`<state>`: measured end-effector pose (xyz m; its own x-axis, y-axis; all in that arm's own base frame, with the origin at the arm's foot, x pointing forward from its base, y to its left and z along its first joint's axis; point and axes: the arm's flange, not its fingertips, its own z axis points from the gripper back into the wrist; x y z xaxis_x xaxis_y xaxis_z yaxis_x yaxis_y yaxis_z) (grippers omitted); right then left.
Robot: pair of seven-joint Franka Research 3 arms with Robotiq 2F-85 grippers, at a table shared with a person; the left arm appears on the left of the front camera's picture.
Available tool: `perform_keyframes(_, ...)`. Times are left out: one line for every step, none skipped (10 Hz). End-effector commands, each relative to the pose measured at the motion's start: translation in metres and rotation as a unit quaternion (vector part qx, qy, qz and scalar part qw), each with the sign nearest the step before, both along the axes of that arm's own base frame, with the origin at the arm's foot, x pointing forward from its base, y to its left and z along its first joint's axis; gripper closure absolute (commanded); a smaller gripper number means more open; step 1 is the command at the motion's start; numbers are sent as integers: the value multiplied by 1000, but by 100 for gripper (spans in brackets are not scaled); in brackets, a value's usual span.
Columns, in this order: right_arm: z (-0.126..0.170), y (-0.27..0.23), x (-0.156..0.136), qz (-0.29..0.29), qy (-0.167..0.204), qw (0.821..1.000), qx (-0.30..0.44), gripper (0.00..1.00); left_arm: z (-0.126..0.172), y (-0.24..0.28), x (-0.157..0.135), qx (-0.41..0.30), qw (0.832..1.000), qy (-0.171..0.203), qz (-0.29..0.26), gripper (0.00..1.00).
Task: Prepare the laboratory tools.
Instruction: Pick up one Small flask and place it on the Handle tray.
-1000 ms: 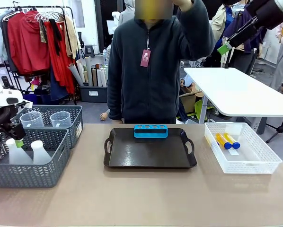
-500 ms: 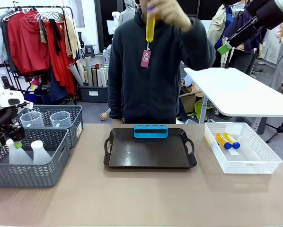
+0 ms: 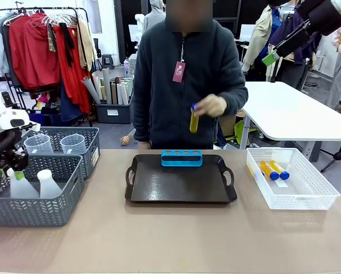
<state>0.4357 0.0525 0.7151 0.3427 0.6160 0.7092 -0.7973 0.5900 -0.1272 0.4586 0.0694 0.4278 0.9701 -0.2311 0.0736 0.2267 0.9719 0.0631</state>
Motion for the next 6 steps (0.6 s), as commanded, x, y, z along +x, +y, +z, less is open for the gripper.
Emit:
perform_keyframes(1,0,-1,4,-2,1000,0,0,-3,1,-3,7,1000,-9,8,100)
perform_keyframes(1,0,-1,4,-2,1000,0,0,2,1,-4,4,1000,-10,7,100)
perform_keyframes(1,0,-1,4,-2,1000,0,0,14,-1,-6,5,1000,-15,4,100)
perform_keyframes(1,0,-1,4,-2,1000,0,0,31,-2,-6,0,1000,-17,-3,100)
perform_keyframes(1,0,-1,4,-2,1000,0,0,51,-4,-10,-5,1000,-24,-16,100)
perform_keyframes(1,0,-1,4,-2,1000,0,0,72,-7,-12,-10,999,-29,-25,100)
